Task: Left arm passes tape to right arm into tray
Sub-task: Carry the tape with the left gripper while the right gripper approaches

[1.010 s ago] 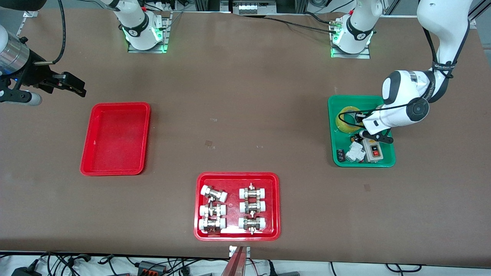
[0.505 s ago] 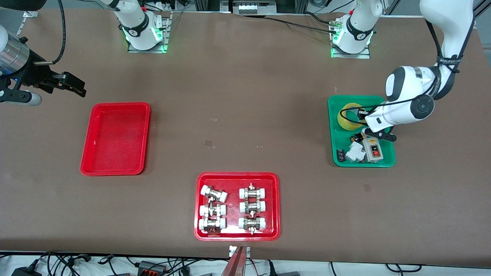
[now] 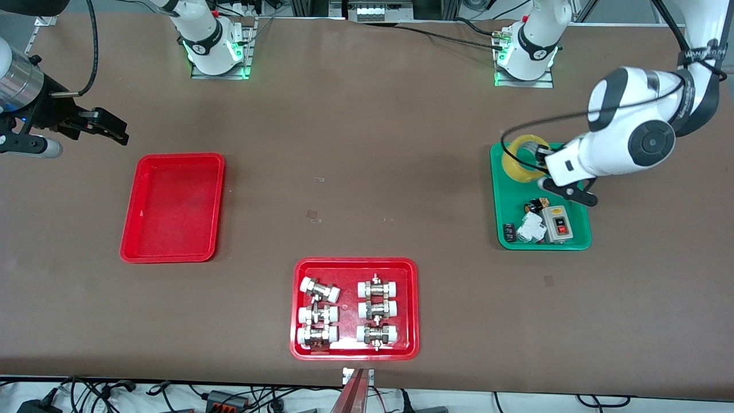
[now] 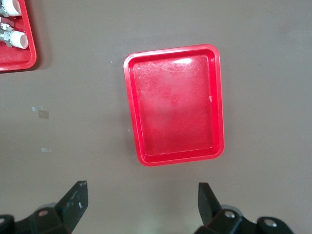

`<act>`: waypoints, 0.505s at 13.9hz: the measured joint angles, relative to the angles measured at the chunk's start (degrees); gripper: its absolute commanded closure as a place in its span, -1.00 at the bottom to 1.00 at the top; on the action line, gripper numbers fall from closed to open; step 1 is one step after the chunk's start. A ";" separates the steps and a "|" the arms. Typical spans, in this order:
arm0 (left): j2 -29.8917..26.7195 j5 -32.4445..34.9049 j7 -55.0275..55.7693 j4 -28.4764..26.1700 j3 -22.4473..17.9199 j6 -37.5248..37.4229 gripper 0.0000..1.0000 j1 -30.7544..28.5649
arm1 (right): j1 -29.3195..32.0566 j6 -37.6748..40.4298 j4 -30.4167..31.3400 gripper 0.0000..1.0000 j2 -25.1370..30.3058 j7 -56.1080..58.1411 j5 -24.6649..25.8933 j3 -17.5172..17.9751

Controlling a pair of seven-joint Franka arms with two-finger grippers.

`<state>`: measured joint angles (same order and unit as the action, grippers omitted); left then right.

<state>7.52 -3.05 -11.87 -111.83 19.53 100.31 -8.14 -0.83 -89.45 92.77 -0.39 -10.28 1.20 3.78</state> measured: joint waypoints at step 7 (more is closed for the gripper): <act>5.13 -4.87 14.14 18.52 8.05 -1.69 0.98 7.14 | -0.06 0.28 0.05 -1.00 -0.71 0.01 -0.13 0.20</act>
<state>12.66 -7.92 2.27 -93.32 27.58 98.62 -1.00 -0.89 -89.17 92.82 -1.10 -10.28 1.07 3.99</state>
